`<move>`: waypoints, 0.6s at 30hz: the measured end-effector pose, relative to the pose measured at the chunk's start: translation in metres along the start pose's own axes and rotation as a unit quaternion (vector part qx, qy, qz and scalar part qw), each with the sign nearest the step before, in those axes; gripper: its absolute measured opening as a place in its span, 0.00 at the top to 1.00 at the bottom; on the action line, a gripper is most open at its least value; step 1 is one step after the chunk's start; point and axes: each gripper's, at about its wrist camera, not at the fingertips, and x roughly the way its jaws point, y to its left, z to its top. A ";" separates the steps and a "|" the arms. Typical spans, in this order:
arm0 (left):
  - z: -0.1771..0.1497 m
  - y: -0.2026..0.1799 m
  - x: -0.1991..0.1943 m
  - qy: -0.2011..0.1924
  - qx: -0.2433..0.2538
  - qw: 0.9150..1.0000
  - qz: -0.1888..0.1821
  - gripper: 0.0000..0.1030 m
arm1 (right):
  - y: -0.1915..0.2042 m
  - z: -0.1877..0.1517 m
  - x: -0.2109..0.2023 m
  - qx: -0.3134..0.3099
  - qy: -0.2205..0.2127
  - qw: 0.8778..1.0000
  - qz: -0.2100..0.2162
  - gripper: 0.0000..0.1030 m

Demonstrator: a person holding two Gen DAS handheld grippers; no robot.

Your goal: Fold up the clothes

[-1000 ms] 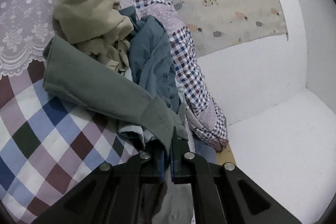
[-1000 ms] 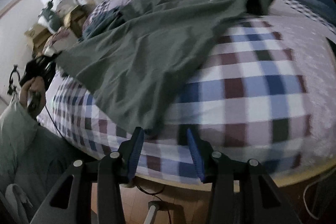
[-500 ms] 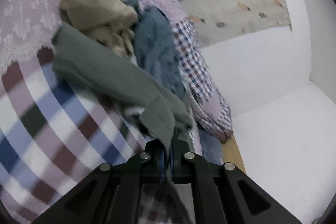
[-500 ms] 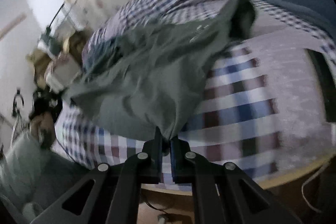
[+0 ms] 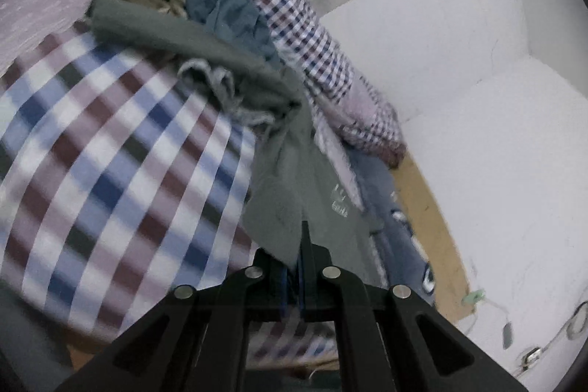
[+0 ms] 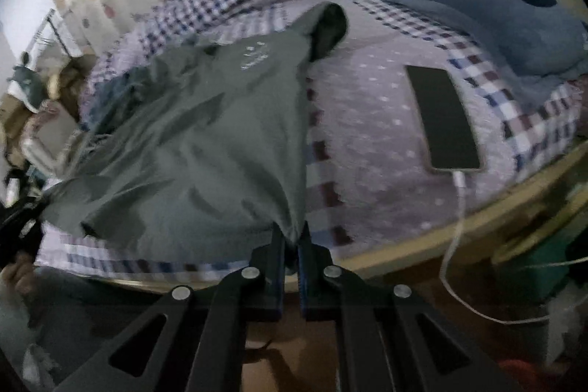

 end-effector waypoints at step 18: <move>-0.028 0.033 -0.006 0.062 -0.024 0.984 0.164 0.58 | -0.005 0.006 0.024 0.035 0.022 0.988 -0.146 0.86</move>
